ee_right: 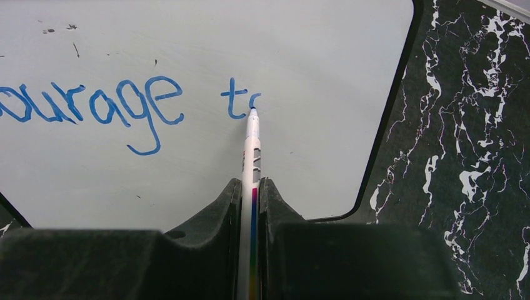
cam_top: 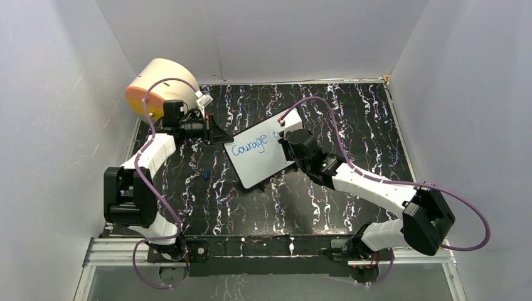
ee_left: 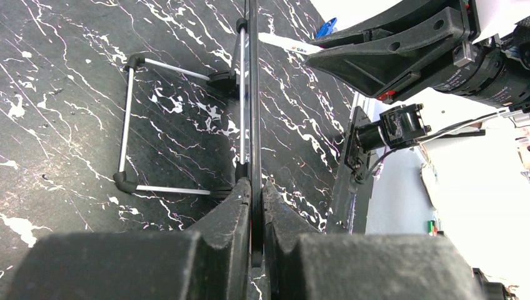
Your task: Write a sentence on the whiteboard
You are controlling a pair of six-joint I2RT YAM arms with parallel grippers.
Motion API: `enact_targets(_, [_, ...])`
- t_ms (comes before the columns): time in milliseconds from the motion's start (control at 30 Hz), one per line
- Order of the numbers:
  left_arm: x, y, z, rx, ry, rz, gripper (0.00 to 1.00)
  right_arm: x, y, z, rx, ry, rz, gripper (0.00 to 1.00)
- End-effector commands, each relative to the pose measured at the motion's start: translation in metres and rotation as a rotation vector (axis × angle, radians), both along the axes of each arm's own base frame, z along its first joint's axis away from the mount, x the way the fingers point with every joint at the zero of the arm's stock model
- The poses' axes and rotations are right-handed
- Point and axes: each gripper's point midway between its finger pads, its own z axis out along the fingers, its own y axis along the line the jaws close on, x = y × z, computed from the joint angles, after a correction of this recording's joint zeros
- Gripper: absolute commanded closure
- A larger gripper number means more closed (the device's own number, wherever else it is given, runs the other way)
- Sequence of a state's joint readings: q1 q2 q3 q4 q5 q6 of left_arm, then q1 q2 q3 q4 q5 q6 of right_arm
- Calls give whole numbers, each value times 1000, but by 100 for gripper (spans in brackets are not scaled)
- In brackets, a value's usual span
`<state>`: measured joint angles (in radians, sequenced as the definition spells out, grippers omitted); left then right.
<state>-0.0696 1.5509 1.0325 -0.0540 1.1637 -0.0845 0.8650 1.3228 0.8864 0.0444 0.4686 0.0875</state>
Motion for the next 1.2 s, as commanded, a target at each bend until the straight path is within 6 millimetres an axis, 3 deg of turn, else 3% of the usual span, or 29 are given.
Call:
enact_targets(0, [-1, 1, -17, 38, 45, 8, 100, 1, -8, 6, 12, -9, -36, 100])
enact_targets(433, [-2, 0, -17, 36, 46, 6, 100, 13, -13, 20, 39, -66, -85, 100])
enact_targets(833, [-2, 0, -16, 34, 44, 2, 100, 23, -4, 40, 73, -124, -68, 100])
enact_targets(1167, [-1, 0, -17, 37, 47, 6, 100, 20, 3, 43, 81, -119, -23, 100])
